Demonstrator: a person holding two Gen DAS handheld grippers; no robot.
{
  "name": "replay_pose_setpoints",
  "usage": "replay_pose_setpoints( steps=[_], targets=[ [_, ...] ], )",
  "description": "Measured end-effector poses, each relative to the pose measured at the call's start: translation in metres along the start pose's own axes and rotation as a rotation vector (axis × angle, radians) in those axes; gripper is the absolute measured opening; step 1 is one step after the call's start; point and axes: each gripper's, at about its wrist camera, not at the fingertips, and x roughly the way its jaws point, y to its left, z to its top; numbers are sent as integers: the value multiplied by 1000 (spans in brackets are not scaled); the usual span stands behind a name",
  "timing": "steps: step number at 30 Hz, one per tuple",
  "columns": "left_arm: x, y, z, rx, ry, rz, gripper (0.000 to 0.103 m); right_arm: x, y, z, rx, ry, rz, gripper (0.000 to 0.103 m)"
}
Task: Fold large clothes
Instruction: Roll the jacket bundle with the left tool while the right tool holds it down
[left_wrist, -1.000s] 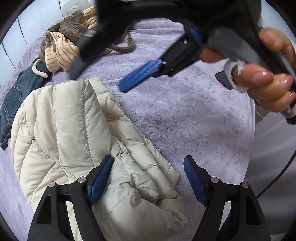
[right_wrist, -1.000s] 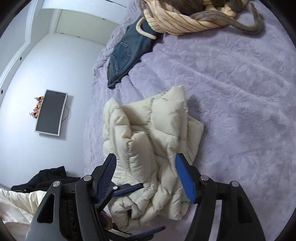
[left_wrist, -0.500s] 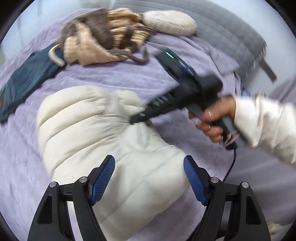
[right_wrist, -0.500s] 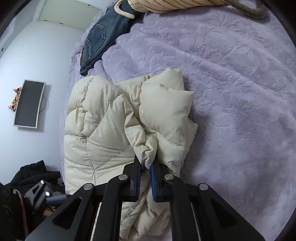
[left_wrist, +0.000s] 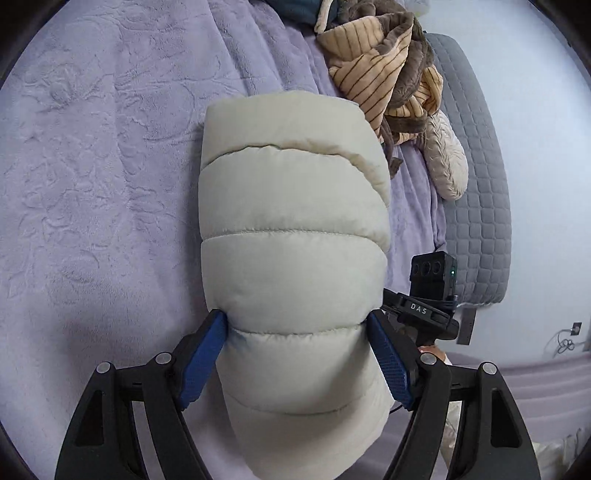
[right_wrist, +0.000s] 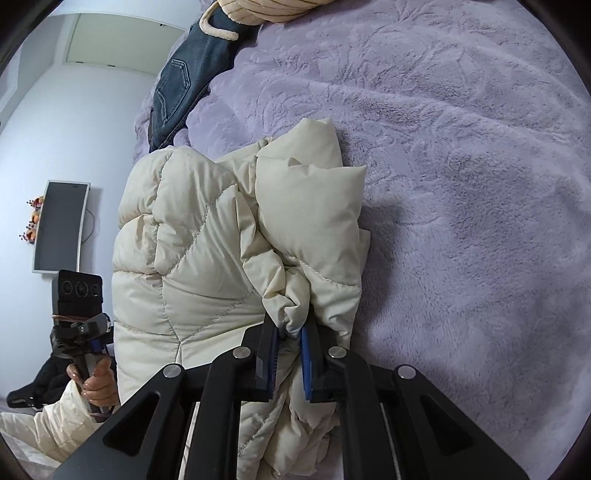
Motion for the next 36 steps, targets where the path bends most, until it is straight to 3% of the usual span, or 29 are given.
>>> replay_pose_setpoints(
  steps=[2,9,13,15,16,17,22,30,36],
  targets=[
    [10,0,1,9,7,30,86,1,0,0,2,1,-1,9],
    [37,-12,-3,63,5,169,90,-2,3,0,13,-1,-12,10],
    [46,-22,-6,90,-13,237,93,-18,15,-5,-7,-17,-46,17],
    [46,-26,-7,98,-24,256,93,-31,19,-11,-19,-39,-60,46],
    [45,-26,-8,100,-30,265,93,-38,19,-14,-14,-53,-52,81],
    [46,-27,-8,100,-33,273,93,-44,19,-19,-4,-72,-41,98],
    [47,-29,-8,103,-46,292,93,-53,3,-34,64,-85,17,99],
    [44,-23,-11,97,-54,291,93,1,-15,-27,127,12,158,99],
    [43,-24,-12,98,-62,319,93,24,-7,-17,149,31,217,99]
  ],
)
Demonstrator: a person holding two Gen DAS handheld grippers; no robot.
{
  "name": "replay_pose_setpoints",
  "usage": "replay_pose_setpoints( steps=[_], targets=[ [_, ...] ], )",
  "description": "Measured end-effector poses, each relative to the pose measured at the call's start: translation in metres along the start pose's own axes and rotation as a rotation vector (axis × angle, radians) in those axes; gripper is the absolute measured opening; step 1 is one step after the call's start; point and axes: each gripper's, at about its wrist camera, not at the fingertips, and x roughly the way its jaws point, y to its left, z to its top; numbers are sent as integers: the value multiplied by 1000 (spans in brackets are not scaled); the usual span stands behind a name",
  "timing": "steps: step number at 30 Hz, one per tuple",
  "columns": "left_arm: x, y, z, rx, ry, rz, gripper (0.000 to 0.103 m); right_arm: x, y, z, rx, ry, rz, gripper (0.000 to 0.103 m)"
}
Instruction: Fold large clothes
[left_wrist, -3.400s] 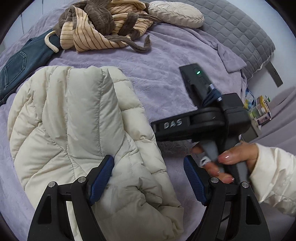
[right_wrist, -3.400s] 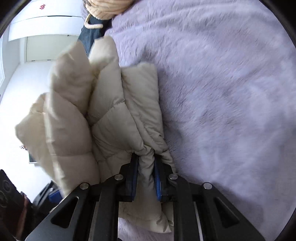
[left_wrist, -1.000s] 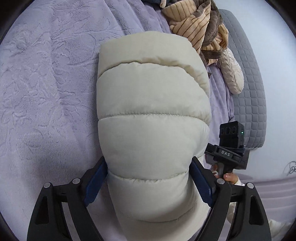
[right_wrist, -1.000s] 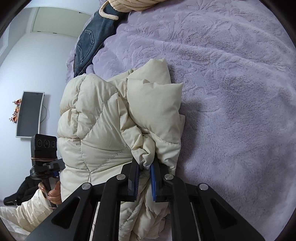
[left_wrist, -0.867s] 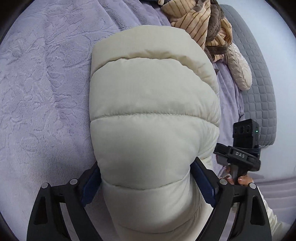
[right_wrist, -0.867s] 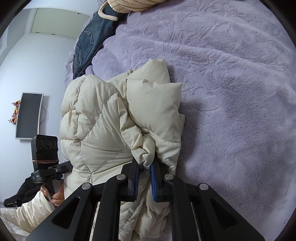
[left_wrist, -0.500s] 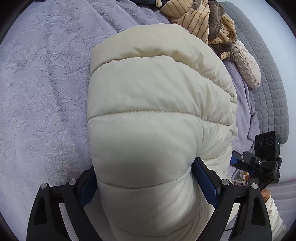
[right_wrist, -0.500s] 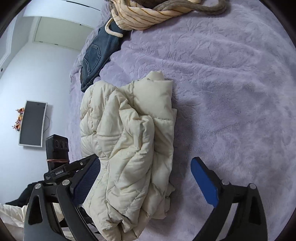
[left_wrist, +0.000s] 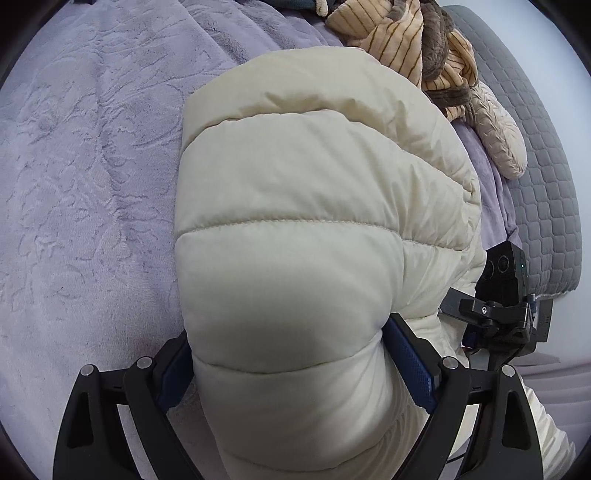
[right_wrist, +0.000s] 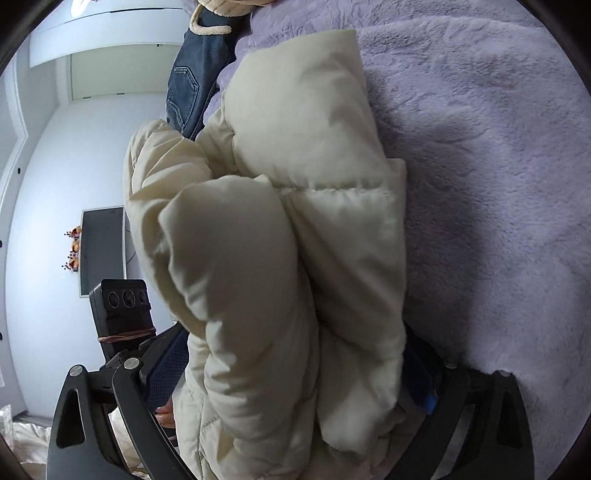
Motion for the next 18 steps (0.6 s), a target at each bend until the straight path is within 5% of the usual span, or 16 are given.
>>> replay_pose_setpoints(
  steps=[3,5,8,18],
  targets=[
    [-3,-6,0,25,-16,29,91,2,2,0,26,-5,-19,93],
    [-5,-9,-2,36,-22,39,85,1,4,-3,51,-8,-3,69],
    [-10,-12,-4,61,-31,44,80,-1,9,-10,55,-19,7,58],
    [-36,-20,-11,106,-59,55,79,-4,30,-31,71,-48,3,56]
  ],
)
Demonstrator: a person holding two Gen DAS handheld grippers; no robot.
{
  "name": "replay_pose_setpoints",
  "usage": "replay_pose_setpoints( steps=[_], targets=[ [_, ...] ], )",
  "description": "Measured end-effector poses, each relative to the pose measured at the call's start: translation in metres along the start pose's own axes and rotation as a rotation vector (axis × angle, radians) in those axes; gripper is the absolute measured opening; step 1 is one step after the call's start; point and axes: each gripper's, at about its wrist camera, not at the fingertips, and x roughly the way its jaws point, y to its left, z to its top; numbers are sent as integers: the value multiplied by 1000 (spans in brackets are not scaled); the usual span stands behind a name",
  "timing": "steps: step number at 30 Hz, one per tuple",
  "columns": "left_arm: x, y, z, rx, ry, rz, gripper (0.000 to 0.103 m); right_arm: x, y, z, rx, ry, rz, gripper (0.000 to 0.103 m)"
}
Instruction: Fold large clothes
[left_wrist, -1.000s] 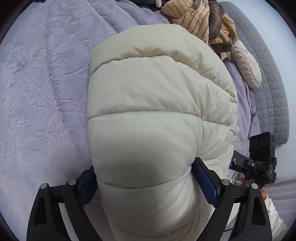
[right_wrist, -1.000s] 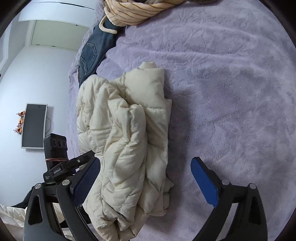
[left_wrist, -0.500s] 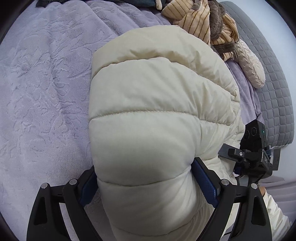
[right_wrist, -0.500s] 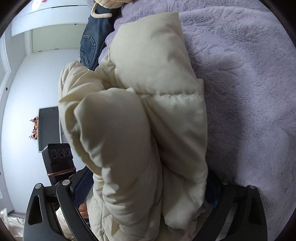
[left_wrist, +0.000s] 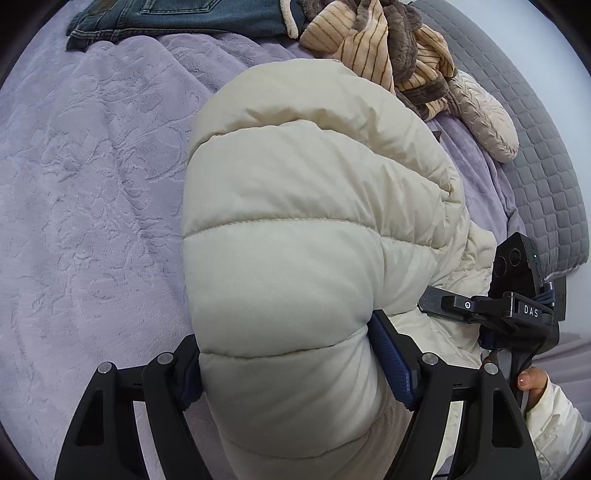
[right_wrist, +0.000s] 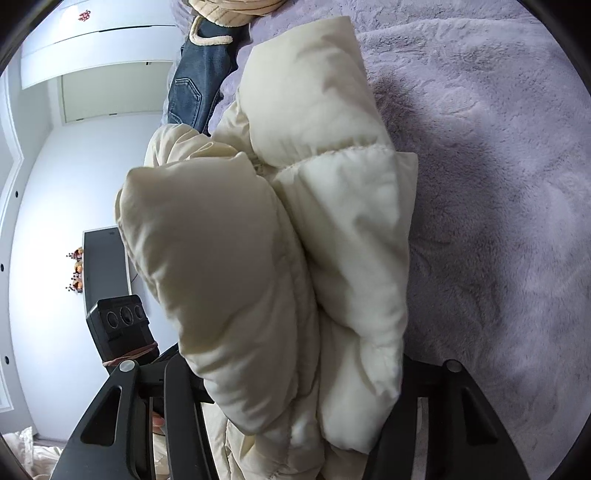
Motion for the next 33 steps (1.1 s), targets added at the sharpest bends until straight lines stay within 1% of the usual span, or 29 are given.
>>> replay_pose_setpoints(
  steps=[1,7,15,21,26,29,33],
  targets=[
    [-4,0,-1,2,-3,-2,79,5,3,-8,-2,0,-2,56],
    [-31,10,-13,-5,-14,-15,79,12,25,-26,-10,5,-11,56],
    [-82,52,-35,-52,-56,-19,79,50,67,-39,-47,40,-17,56],
    [-119,102,-45,-124,-98,-13,79,101,107,-46,-118,101,-37,56],
    [-152,149,-45,-177,-147,25,79,152,139,-43,-187,159,-36,56],
    [-168,178,-43,-212,-175,47,79,187,158,-40,-219,191,-32,56],
    [-183,217,-32,-252,-212,68,79,225,187,-24,-275,225,-45,56]
  ],
)
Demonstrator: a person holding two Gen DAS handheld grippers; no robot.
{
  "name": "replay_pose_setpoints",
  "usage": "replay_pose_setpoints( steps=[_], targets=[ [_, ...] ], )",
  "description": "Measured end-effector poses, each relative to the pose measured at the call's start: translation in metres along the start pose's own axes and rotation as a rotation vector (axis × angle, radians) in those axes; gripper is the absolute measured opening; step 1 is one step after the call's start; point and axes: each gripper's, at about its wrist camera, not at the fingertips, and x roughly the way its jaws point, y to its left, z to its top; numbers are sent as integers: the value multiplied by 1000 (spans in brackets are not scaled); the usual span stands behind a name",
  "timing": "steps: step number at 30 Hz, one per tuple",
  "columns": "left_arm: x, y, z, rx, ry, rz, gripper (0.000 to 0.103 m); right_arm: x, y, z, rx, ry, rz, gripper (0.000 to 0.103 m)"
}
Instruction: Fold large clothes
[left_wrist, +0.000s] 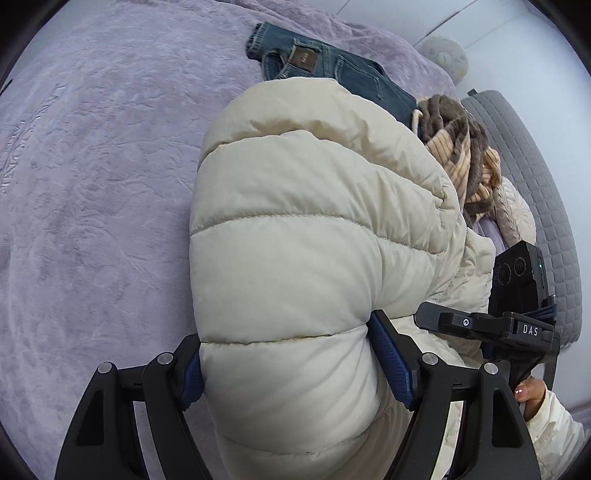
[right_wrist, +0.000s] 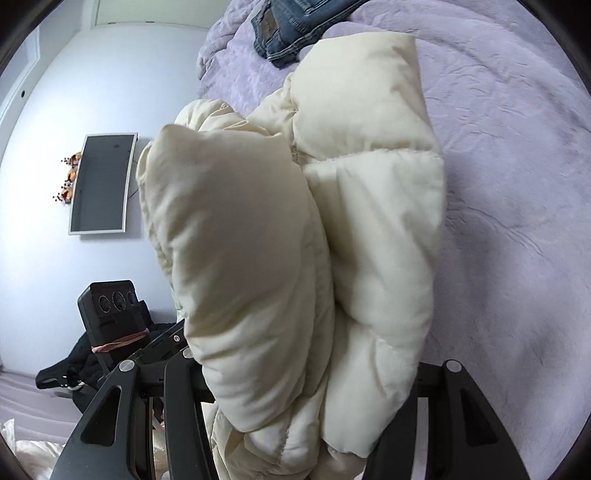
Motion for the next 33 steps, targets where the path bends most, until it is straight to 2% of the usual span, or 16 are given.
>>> replay_pose_setpoints(
  steps=[6,13,20,23,28,29,33],
  targets=[
    [-3,40,34,-46,-69,26,79,45,28,34,-63,14,-18,56],
    [13,60,60,-75,-118,42,79,77,38,71,-99,3,-33,56],
    [50,71,53,-64,-101,87,80,85,25,70,-104,27,-98,56],
    [55,72,51,-56,-109,98,81,94,20,76,-79,28,-100,63],
    [56,68,50,-50,-106,104,82,100,21,87,-60,28,-118,66],
    [56,67,49,-44,-107,106,82,105,31,94,-61,28,-128,66],
    [56,62,47,-30,-112,120,83,87,36,86,-65,25,-171,66]
  ],
)
